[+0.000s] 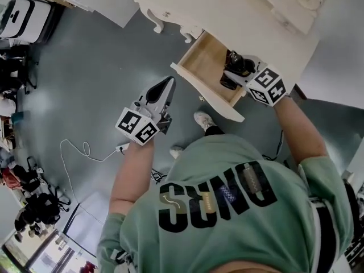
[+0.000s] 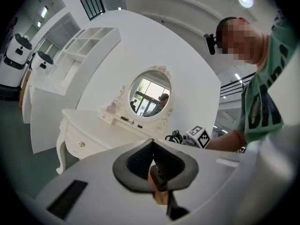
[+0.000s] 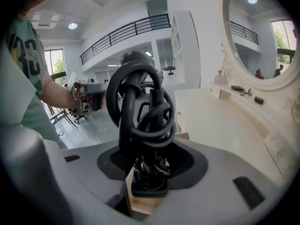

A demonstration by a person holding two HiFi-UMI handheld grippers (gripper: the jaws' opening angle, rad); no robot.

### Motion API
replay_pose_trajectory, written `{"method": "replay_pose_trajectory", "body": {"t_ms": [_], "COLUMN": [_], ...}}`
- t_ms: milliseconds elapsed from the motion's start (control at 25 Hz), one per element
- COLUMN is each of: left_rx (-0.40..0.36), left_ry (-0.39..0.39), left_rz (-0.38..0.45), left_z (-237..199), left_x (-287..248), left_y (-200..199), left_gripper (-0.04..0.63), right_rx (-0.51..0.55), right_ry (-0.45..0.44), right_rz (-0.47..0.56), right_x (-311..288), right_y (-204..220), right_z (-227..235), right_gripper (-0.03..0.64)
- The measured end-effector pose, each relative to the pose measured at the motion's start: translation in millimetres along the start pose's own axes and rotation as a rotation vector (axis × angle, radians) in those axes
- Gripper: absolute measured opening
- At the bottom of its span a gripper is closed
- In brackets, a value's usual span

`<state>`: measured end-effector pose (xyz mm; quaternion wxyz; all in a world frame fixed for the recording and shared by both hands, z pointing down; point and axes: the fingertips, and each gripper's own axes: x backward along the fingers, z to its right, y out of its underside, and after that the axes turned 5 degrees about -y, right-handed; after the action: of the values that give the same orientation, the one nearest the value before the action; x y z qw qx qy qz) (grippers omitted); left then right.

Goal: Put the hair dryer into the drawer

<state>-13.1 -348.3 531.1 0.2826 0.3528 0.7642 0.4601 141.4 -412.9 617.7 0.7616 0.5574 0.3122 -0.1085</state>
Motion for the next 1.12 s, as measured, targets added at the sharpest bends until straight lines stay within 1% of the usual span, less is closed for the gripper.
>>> {"method": "replay_pose_trajectory", "body": {"t_ms": [240, 400, 520, 680, 880, 960, 1120], "left_rx": [0.035, 0.05, 0.061, 0.068, 0.075, 0.077, 0.084], "left_ry": [0.031, 0.032, 0.026, 0.013, -0.003, -0.013, -0.031], "left_rz": [-0.057, -0.077, -0.085, -0.092, -0.098, -0.098, -0.099], "left_z": [4.5, 4.9, 2.6, 0.5, -2.5, -3.9, -5.8], "left_x": [-33.6, -39.2, -36.9, -30.8, -22.4, -17.0, -4.3], "left_y": [39.4, 58.8, 67.9, 76.1, 81.8, 81.9, 79.3], "left_gripper": [0.0, 0.0, 0.0, 0.0, 0.0, 0.0, 0.0], "right_rx": [-0.042, -0.042, -0.047, -0.029, -0.03, -0.042, -0.104], "right_ry": [-0.007, -0.017, -0.023, -0.03, -0.031, -0.017, 0.033], "right_rz": [-0.2, -0.285, -0.309, -0.342, -0.406, -0.442, -0.551], "right_x": [-39.2, -64.3, -83.0, -109.4, -143.6, -154.8, -166.9], "right_y": [76.0, 107.4, 114.7, 110.6, 109.0, 115.9, 140.8], "right_z": [14.5, 15.6, 15.7, 16.2, 18.1, 21.6, 32.1], "right_gripper": [0.178, 0.178, 0.178, 0.179, 0.181, 0.181, 0.181]}}
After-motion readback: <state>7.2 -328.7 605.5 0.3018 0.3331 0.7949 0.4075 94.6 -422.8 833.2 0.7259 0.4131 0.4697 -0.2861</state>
